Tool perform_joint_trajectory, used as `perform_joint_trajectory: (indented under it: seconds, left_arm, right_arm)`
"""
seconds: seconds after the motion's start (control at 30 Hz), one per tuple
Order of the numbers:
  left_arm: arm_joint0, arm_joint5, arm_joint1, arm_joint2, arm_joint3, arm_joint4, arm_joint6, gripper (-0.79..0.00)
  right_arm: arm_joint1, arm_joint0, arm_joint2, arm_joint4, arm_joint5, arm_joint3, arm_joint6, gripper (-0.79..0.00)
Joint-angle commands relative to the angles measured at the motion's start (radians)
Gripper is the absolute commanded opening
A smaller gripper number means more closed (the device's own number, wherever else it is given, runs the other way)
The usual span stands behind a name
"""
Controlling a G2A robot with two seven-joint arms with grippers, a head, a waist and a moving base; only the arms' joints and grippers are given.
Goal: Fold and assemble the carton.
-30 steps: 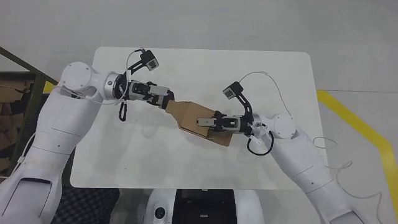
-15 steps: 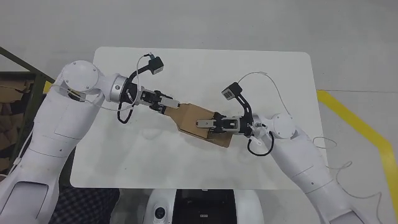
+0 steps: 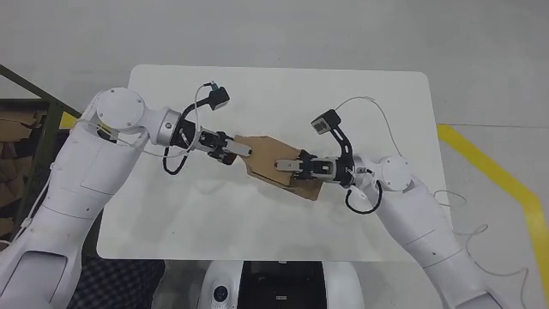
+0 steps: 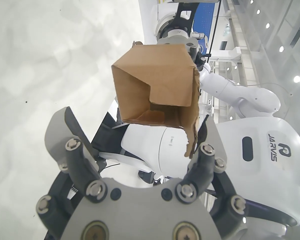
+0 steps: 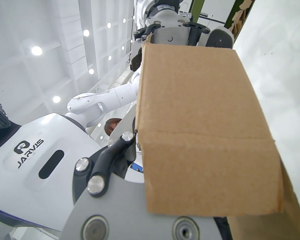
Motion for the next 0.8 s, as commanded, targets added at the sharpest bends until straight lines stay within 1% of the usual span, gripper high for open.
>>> perform_joint_trajectory:
  seconds: [0.0, 0.43, 0.77]
  left_arm:
    - [-0.002, 0.001, -0.001, 0.008, 0.005, -0.001, 0.001, 0.0]
    - [-0.029, -0.013, -0.015, 0.059, 0.042, -0.042, -0.008, 0.0]
    - [-0.033, -0.019, -0.01, 0.037, 0.07, -0.063, 0.002, 0.0]
  right_arm:
    - [0.0, -0.002, 0.002, 0.01, -0.001, -0.003, 0.004, -0.785]
    - [-0.003, -0.002, 0.006, 0.058, -0.002, -0.009, 0.019, -0.785]
    - [-0.006, 0.0, 0.006, 0.063, 0.0, -0.006, 0.023, -0.785]
